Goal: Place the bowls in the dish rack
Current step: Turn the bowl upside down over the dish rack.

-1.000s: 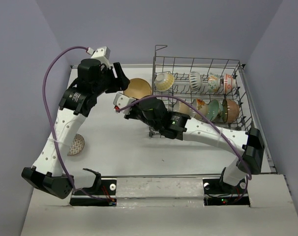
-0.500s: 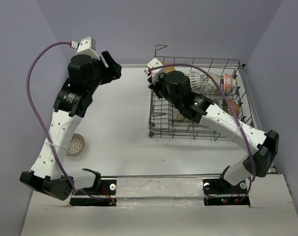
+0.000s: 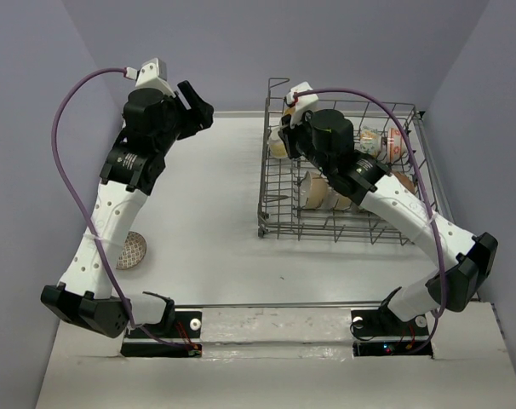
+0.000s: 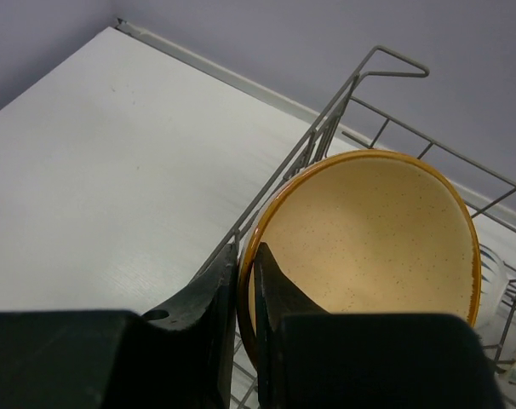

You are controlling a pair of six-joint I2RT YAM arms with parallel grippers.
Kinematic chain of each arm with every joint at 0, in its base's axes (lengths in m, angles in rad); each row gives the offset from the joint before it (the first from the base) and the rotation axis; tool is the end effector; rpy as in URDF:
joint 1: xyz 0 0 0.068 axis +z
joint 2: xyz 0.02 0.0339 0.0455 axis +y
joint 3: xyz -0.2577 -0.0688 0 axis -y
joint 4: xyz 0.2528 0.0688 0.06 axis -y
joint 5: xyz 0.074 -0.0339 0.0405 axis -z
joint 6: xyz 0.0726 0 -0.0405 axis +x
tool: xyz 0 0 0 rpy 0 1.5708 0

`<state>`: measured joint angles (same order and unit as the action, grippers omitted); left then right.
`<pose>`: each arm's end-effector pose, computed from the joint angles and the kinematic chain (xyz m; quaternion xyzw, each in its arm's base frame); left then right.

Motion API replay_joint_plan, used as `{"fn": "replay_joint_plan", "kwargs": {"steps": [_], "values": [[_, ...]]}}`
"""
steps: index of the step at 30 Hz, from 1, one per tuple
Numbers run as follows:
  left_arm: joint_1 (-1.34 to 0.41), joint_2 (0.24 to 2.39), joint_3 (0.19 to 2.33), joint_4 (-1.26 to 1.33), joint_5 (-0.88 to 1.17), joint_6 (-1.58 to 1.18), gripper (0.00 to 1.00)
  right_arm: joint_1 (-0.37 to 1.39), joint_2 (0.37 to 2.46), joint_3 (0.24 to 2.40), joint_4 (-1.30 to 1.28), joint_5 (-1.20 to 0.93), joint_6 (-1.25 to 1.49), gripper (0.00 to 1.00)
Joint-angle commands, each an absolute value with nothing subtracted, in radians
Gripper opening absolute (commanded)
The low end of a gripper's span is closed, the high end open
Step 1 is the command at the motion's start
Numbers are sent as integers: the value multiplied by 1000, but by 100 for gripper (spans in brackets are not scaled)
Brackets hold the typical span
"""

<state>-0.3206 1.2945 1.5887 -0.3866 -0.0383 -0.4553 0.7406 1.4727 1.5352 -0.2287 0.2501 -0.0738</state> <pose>0.3047 -0.0983 0.4786 -0.0626 0.7363 -0.2417 0.6289 0.2968 0.2470 0.4218 -0.2260 0.7274 0.1198 0.6368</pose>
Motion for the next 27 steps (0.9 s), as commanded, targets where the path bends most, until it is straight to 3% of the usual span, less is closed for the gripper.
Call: {"fn": "replay_joint_plan", "kwargs": {"steps": [1, 7, 14, 27], "values": [[-301, 1261, 1598, -316, -34, -466, 77, 736, 1450, 1583, -152, 222, -26, 1], [-298, 1269, 1615, -305, -38, -488, 77, 671, 1456, 1566, -152, 190, 35, 1], [-293, 1269, 1592, -302, -46, -482, 78, 494, 1445, 1482, -37, -111, 211, 1], [-264, 1264, 1556, -287, -12, -474, 78, 422, 1442, 1131, 558, -310, 673, 1]]}}
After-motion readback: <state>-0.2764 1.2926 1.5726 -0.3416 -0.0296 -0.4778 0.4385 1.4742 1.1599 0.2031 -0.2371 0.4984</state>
